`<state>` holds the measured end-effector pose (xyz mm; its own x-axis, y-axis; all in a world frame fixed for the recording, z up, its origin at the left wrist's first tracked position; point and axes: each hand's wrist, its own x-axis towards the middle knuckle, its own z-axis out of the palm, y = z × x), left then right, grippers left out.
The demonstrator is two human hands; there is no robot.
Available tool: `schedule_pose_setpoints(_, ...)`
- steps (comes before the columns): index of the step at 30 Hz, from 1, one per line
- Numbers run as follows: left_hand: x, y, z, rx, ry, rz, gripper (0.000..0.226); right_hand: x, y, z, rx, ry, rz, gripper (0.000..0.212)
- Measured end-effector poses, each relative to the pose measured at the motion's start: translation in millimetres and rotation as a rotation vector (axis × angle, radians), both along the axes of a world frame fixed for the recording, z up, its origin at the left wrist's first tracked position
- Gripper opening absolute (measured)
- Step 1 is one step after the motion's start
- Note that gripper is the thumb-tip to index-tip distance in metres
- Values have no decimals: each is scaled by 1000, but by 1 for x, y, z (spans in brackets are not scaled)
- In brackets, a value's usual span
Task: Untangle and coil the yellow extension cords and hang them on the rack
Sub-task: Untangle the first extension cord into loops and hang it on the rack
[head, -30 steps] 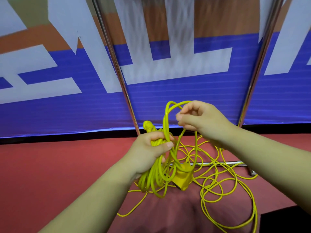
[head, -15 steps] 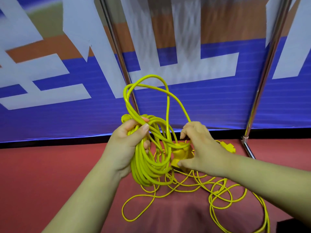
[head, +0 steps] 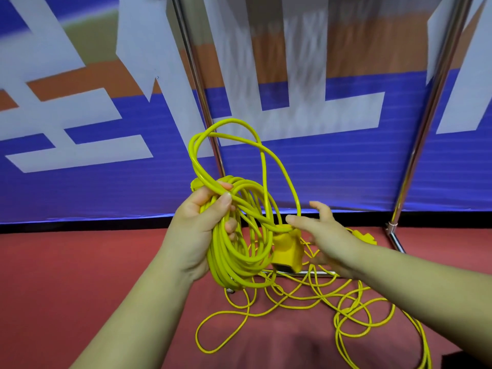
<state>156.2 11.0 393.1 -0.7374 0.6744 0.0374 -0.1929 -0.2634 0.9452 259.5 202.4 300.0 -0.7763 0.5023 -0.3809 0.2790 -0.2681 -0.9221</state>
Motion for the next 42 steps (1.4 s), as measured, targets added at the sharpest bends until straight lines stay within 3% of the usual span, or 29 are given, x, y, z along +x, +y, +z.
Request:
schedule_pose_setpoints(2, 0, -1, -1, 15, 15, -2, 15, 2, 0, 0, -101, -160, 79, 88)
schedule_pose_setpoints(4, 1, -1, -1, 20, 34, -7, 14, 4, -4, 2, -268, -202, 222, 74)
schedule_pose_setpoints(6, 3, -1, -1, 14, 36, -1, 15, 5, -8, 2, -356, -128, 269, 55)
schedule_pose_setpoints(9, 3, -1, 0, 6, 34, 10, 19, 0, -8, -2, -278, -2, 152, 37)
schedule_pose_setpoints(13, 0, -1, -3, -28, 13, 30, 19, -2, 1, 2, -200, 117, -3, 56)
schedule_pose_setpoints(17, -7, -3, -8, -58, 13, 58, 16, 1, 13, 8, -252, 216, -126, 70)
schedule_pose_setpoints(28, -10, -1, -20, -90, 14, 52, 30, 1, 16, 25, -177, 301, 21, 52)
schedule_pose_setpoints(35, -18, -2, -22, -111, 2, 80, 31, 8, 19, 34, 318, 296, -74, 49)
schedule_pose_setpoints(42, -19, -2, -19, -46, 51, 52, 20, 5, 20, 35, 126, 287, -61, 38)
